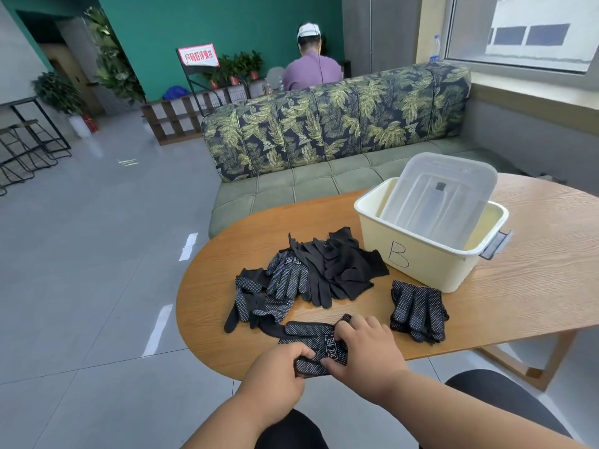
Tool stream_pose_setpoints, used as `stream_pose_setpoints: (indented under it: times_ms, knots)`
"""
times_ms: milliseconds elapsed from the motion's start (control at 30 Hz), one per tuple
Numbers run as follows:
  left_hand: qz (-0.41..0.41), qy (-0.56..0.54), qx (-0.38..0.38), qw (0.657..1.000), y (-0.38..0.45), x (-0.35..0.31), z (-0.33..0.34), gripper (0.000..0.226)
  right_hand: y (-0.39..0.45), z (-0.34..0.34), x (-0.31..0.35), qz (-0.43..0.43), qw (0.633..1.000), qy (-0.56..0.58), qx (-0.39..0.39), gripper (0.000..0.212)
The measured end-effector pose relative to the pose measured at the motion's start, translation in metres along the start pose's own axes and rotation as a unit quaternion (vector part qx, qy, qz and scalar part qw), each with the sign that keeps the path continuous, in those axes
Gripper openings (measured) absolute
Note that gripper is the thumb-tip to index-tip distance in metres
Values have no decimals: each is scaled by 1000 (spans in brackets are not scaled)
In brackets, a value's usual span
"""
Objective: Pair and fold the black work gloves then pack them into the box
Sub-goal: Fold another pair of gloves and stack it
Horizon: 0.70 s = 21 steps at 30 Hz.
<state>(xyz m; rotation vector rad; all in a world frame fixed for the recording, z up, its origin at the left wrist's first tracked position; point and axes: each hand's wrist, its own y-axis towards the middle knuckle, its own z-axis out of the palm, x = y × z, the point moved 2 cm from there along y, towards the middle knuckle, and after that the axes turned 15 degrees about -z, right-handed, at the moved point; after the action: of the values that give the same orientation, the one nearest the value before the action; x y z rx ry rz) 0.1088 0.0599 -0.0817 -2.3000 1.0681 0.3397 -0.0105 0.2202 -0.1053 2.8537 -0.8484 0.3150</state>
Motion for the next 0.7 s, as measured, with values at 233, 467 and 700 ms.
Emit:
stream_pose_setpoints:
  times_ms: [233,467,700]
  knots:
    - [-43,-104,12,994,0,-1,-11,45,0,0,1,8,1000,-1,12,58]
    - [-92,-212,41,972,1,5,-15,36,0,-1,4,16,1000,1,7,55]
    - [-44,-119,-6,992,-3,6,-1,40,4,9,-1,21,996,4,-86,35]
